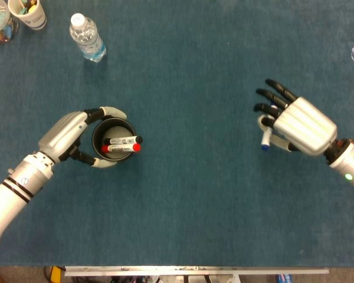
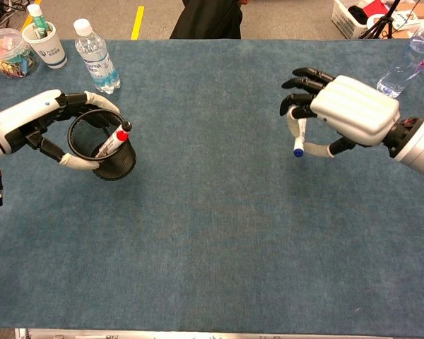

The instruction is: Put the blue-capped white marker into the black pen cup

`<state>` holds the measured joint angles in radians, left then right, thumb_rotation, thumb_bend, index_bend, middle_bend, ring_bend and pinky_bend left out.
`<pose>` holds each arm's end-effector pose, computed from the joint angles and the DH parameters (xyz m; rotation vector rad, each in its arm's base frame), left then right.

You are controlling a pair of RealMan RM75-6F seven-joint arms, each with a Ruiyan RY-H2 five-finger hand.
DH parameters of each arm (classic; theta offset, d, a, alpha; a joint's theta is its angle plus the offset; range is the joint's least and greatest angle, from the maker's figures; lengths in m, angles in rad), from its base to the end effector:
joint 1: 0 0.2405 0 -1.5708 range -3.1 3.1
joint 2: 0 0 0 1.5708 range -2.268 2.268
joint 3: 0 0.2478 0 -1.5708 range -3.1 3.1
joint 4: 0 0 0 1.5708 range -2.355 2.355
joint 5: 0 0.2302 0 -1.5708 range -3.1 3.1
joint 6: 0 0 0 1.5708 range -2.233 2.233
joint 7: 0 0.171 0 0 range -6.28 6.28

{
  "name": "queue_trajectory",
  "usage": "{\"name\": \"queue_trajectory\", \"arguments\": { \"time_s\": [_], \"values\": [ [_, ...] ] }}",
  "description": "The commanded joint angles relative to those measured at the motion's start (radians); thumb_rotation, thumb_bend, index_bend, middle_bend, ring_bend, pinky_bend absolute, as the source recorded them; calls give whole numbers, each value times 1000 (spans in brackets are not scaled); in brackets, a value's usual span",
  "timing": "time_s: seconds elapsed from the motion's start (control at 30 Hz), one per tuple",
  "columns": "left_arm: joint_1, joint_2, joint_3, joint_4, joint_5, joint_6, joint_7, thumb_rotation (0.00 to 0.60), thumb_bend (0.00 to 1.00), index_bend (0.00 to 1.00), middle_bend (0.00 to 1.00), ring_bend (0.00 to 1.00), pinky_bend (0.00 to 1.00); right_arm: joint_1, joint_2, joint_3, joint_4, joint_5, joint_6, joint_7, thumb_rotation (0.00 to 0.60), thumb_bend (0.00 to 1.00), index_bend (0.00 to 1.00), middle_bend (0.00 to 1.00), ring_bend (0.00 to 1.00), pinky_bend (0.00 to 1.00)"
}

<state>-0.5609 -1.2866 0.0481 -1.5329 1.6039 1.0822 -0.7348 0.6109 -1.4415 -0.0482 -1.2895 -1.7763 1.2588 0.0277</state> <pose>-0.2100 0.2923 0.0073 -1.7498 -1.6752 -1.2976 -0.1860 -0.3080 -0.0073 2.1193 -0.5458 1.1334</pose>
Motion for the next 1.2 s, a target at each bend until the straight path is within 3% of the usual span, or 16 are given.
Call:
{"name": "queue_trajectory", "arguments": {
  "time_s": [0.03, 0.23, 0.53, 1.2],
  "values": [
    [-12, 4, -8, -14, -7, -15, 2, 600, 98, 262, 303, 280, 256, 15, 47, 70, -127, 71, 8, 91, 600, 341, 644, 349, 114, 43],
    [-49, -9, -29, -34, -19, -59, 14, 600, 98, 262, 303, 280, 256, 50, 58, 137, -271, 144, -37, 193, 600, 341, 644, 350, 114, 43],
    [-92, -35, -52, -43, -41, -114, 29, 600, 98, 262, 303, 280, 256, 107, 10, 211, -384, 239, -123, 299, 600, 341, 650, 350, 113, 43],
    [-159, -75, -77, -46, -62, -184, 51, 600, 98, 262, 303, 280, 255, 174, -35, 284, -538, 371, -256, 429, 600, 336, 651, 350, 114, 43]
  ]
}}
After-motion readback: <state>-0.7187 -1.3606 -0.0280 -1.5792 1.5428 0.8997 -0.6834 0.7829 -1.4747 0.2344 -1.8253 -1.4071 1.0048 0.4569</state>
